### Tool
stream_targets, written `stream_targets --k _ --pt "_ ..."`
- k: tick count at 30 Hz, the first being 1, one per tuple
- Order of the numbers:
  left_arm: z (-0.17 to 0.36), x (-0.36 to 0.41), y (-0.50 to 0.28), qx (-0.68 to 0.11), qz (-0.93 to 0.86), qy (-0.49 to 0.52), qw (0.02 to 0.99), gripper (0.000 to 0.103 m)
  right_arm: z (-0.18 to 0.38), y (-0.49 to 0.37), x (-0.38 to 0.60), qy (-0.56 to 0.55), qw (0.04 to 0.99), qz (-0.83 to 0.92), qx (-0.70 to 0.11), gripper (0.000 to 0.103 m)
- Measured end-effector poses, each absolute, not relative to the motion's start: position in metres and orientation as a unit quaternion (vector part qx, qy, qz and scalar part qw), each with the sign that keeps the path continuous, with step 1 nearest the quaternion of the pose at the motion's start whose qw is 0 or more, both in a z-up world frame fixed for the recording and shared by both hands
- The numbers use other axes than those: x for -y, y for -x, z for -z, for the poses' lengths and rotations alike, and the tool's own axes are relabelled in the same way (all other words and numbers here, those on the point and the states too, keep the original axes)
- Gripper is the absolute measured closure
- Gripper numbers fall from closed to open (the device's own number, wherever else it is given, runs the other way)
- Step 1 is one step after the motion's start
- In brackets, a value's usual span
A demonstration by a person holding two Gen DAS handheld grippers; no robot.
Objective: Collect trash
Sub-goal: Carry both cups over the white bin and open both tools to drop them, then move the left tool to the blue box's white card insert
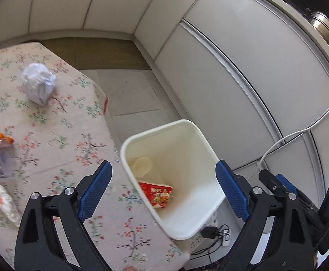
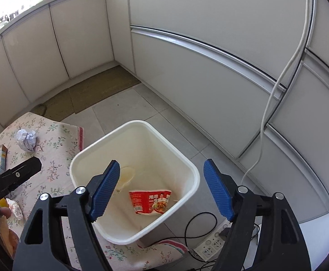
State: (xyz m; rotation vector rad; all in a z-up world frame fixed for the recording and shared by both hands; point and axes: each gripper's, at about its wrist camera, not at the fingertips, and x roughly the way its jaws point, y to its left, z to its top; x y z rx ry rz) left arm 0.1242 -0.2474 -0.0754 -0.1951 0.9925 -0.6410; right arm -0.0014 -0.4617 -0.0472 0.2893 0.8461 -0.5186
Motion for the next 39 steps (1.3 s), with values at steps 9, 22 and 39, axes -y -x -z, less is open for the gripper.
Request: stream_targets --k 9,22,39 --pt "0.031 0.151 -0.110 -0.403 0.171 0.032 0.898 0.007 0.030 -0.034 0.369 -0.092 0.899 0.180 -0.388 0.017" --pt "0.046 -0.014 -0.120 -0.451 0.027 0.040 0.891 0.007 0.041 -0.072 0.238 -0.006 0.911 0.078 -0.404 0.015" --pt "0.119 -0.065 -0.143 -0.563 0.040 0.056 0.824 0.013 0.066 -0.101 0.181 0.028 0.896 0.034 -0.442 0.015"
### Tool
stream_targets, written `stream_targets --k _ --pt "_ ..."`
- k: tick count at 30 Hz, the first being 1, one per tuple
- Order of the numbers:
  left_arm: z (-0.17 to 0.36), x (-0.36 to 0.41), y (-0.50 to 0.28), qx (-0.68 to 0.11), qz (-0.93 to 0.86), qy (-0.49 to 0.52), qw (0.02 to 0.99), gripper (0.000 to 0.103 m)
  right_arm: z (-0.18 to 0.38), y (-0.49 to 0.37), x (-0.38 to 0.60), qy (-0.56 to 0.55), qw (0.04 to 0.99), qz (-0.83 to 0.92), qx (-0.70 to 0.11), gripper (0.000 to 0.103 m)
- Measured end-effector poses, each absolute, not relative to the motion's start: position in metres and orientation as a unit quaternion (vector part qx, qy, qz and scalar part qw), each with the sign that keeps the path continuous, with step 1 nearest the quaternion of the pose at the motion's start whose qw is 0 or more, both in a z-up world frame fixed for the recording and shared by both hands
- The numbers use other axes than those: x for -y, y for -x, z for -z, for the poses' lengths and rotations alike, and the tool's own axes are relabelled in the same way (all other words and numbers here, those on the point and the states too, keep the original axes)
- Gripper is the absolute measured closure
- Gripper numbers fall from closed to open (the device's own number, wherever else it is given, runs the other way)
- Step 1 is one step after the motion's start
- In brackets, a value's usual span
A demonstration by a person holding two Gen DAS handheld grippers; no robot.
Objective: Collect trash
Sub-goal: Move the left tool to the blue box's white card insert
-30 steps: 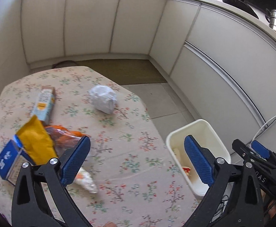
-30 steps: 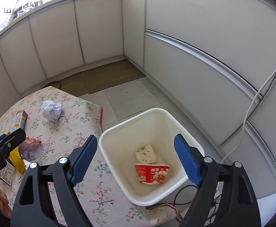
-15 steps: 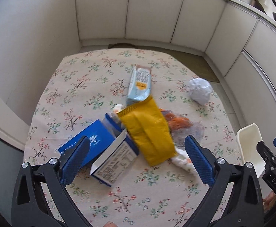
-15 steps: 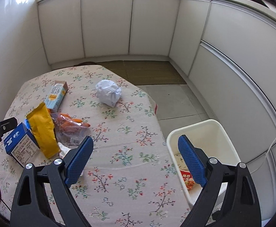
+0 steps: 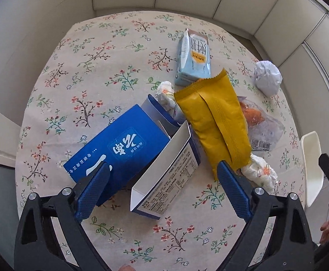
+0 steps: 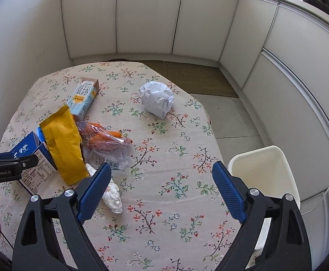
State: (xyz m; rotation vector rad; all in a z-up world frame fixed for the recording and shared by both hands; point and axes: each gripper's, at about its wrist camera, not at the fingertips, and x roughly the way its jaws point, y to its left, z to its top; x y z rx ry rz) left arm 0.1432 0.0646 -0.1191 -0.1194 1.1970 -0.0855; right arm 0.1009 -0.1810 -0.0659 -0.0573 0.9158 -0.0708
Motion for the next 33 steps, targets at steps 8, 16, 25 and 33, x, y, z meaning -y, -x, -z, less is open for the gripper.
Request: stream_targets --k 8,16,25,33 --pt "0.123 -0.058 -0.141 -0.562 0.052 0.025 0.825 0.020 0.071 -0.109 0.176 0.028 0.893 0.027 -0.448 0.015" --pt "0.130 -0.037 -0.134 -0.590 0.106 0.005 0.800 0.046 0.072 -0.110 0.177 0.030 0.892 0.028 -0.449 0.015" --pt "0.157 -0.046 -0.143 -0.629 0.088 0.043 0.772 0.046 0.076 -0.112 0.184 0.029 0.888 0.034 -0.458 0.015" --pt "0.166 -0.030 -0.139 -0.628 0.052 0.040 0.775 0.021 0.079 -0.113 0.185 0.033 0.886 0.035 -0.461 0.015"
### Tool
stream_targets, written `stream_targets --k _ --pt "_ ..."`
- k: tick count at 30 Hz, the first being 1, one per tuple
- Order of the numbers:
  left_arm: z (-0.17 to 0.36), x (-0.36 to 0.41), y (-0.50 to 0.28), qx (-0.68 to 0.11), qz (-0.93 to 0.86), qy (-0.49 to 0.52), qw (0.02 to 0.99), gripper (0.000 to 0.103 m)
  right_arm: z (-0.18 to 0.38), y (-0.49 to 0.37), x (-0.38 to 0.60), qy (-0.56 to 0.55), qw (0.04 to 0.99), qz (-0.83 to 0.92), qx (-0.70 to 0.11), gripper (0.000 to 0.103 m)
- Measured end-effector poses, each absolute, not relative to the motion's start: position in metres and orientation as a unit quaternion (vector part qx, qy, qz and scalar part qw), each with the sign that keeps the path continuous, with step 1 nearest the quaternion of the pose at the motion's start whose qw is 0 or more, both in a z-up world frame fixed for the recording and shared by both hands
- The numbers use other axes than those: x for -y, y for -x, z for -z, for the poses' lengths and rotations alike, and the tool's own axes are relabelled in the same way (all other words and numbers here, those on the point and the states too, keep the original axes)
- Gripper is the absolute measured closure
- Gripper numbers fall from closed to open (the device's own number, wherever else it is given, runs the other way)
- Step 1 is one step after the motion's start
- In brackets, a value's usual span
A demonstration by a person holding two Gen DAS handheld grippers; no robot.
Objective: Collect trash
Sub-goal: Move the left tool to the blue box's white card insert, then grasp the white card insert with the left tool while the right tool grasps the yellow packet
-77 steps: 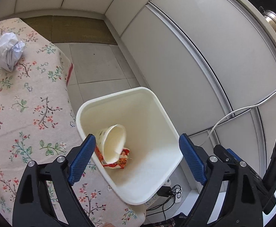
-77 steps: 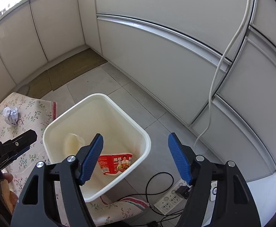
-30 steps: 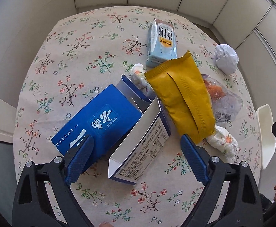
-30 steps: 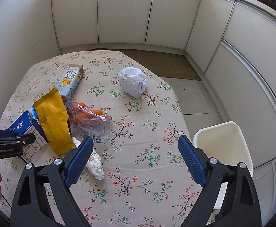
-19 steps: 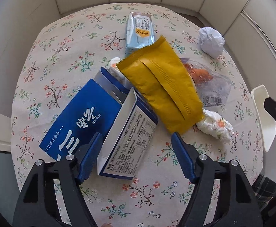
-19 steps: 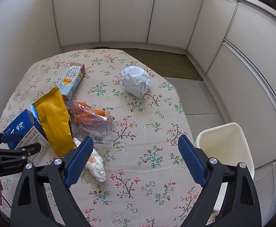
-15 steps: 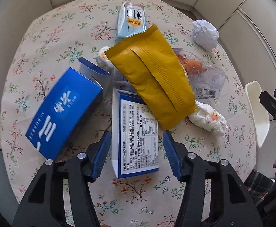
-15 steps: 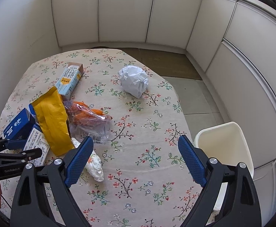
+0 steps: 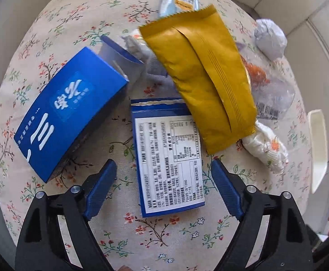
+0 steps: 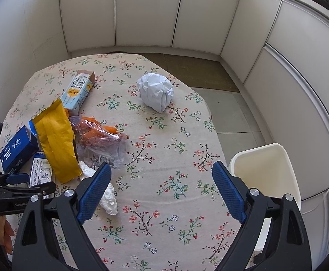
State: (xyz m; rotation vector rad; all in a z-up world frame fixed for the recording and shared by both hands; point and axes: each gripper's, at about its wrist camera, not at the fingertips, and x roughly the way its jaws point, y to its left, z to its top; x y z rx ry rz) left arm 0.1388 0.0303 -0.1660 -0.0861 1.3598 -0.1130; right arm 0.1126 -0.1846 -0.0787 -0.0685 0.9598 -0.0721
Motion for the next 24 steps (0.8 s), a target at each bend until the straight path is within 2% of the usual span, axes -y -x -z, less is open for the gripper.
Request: stream_targets --k 3,4,5,7,14,20,24 --pt "0.171 -0.018 -0.137 -0.622 0.038 0.003 0.782 0.023 0.080 -0.113 0.185 0.033 0.885 0.035 -0.464 0.015" --pt "0.171 -0.015 -0.136 -0.619 0.035 -0.007 0.784 0.029 0.080 -0.114 0.184 0.034 0.884 0.035 -0.465 0.015" --pt "0.170 -0.014 -0.135 -0.616 0.034 -0.016 0.787 0.040 0.081 -0.115 0.184 0.034 0.884 0.035 -0.466 0.015" --pt "0.167 -0.014 -0.133 -0.615 0.041 -0.015 0.787 0.050 0.081 -0.116 0.182 0.035 0.883 0.033 -0.467 0.015" --pt "0.137 -0.025 -0.110 -0.605 0.064 -0.006 0.794 0.050 0.084 -0.124 0.166 0.036 0.883 0.007 -0.468 0.015" --pt "0.067 -0.066 -0.081 -0.534 0.054 0.039 0.843 0.050 0.094 -0.140 0.128 0.032 0.878 -0.060 -0.473 0.015" --pt "0.025 -0.095 -0.083 -0.483 0.044 0.097 0.869 0.050 0.109 -0.146 0.088 0.083 0.877 -0.089 -0.465 0.015"
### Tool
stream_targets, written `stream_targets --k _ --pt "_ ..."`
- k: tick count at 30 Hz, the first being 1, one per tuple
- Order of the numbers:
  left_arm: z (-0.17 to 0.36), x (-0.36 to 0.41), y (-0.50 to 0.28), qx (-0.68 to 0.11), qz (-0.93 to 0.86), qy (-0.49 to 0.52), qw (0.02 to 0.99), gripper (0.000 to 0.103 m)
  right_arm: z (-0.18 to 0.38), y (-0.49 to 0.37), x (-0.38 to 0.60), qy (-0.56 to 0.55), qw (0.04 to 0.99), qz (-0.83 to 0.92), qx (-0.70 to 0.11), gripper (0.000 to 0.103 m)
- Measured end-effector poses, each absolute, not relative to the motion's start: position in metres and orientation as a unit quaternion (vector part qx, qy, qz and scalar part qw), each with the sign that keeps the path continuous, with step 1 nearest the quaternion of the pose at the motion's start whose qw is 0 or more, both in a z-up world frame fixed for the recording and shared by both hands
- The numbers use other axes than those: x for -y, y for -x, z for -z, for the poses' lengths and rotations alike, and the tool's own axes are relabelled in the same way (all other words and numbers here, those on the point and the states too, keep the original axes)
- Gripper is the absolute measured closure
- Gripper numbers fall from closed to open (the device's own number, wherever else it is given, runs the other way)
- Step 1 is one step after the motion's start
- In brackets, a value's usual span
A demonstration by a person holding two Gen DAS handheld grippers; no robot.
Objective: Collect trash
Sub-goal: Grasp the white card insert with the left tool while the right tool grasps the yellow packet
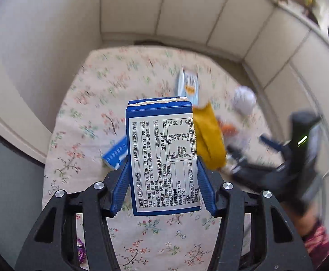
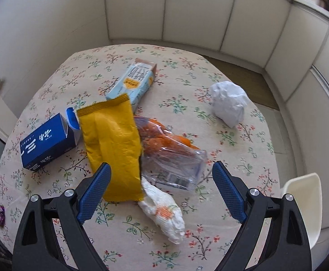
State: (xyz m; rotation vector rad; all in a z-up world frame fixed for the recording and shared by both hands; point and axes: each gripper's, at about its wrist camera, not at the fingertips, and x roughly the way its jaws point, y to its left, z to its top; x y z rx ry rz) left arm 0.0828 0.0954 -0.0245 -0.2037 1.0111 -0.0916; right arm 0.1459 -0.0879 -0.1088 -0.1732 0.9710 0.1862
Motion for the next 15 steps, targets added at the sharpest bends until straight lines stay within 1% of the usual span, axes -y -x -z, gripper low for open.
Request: stream_targets --k 3,7,9,10,11,12,13,15 --pt "0.008 -0.105 -0.087 -0.464 0.038 0.120 0.877 0.050 0.122 -0.147 0.060 0.115 0.871 -0.103 -0.467 0.015" --pt "0.012 -0.112 -0.094 -0.466 0.033 0.127 0.875 0.050 0.136 -0.152 0.032 0.152 0.867 -0.094 -0.464 0.015" --pt "0.013 -0.116 -0.091 -0.466 0.027 0.125 0.876 0.050 0.141 -0.156 0.027 0.150 0.867 -0.089 -0.467 0.015" --pt "0.014 -0.117 -0.091 -0.465 0.023 0.125 0.876 0.050 0.143 -0.159 0.026 0.142 0.867 -0.089 -0.469 0.023" --pt "0.014 -0.120 -0.091 -0.463 0.018 0.125 0.877 0.050 0.144 -0.162 0.024 0.134 0.867 -0.093 -0.470 0.035" --pt "0.014 -0.122 -0.091 -0.462 0.014 0.126 0.878 0.050 0.145 -0.165 0.023 0.125 0.863 -0.101 -0.479 0.051" --pt "0.015 -0.124 -0.091 -0.462 0.009 0.128 0.877 0.050 0.145 -0.166 0.022 0.116 0.860 -0.108 -0.485 0.063" --pt "0.017 -0.129 -0.092 -0.461 0.005 0.132 0.877 0.050 0.139 -0.165 0.020 0.105 0.862 -0.119 -0.482 0.076"
